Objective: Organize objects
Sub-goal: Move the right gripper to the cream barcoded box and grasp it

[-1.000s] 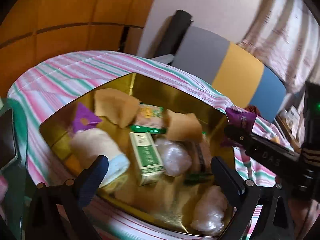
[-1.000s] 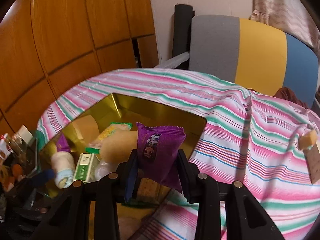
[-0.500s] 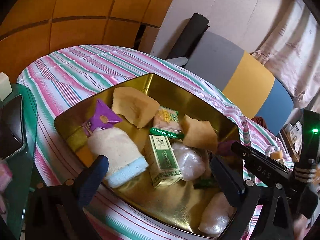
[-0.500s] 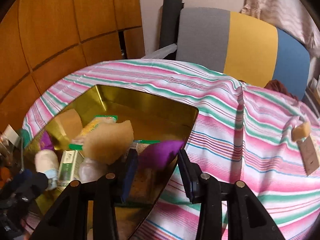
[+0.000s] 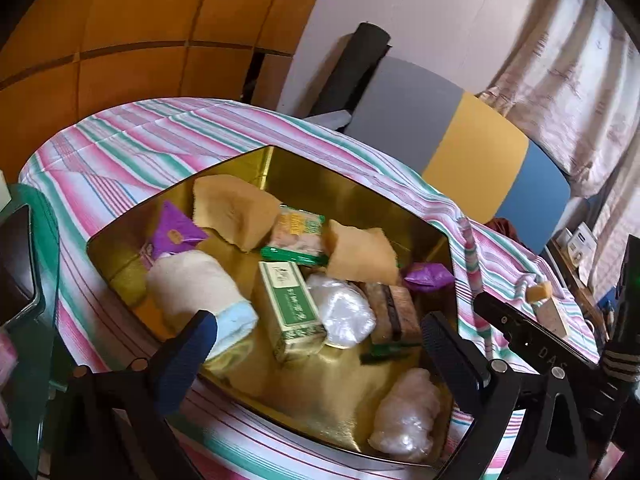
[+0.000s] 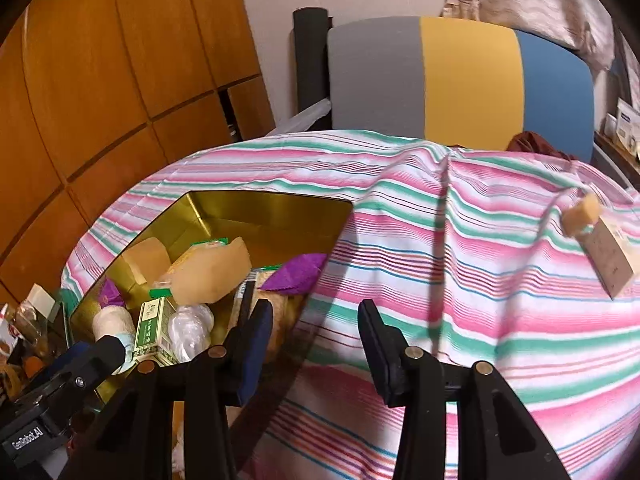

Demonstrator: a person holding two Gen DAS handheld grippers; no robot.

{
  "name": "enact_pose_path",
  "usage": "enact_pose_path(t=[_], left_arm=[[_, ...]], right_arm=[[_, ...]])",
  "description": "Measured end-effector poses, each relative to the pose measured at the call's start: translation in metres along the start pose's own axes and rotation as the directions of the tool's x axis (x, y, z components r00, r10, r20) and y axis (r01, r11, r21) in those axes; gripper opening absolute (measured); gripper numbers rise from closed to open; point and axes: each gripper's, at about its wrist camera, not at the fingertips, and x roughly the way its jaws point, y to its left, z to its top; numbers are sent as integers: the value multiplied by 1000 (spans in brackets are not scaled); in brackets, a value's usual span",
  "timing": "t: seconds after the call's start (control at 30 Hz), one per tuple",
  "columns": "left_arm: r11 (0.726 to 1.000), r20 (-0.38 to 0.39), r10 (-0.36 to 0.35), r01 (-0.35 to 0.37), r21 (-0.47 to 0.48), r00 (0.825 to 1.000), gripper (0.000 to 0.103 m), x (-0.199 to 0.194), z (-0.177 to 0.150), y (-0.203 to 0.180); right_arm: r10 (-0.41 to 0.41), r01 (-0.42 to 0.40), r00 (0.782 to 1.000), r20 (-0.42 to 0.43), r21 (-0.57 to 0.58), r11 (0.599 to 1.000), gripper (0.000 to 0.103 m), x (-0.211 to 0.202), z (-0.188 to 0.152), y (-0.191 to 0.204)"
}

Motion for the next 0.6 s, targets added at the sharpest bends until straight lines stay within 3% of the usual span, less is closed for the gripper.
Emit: enact_pose_path(t=[0.37,0.6], left_arm=[[976,-42,-143,148,161,989,103,-9,-21,-47],[935,-63,-196,206,290,979,103,-17,-42,-84]], right_arm=[[-91,97,994,-52,119,988,45,-11,-29,-63],[-161,171,984,-71,191,967,45,-27,-50,-115]])
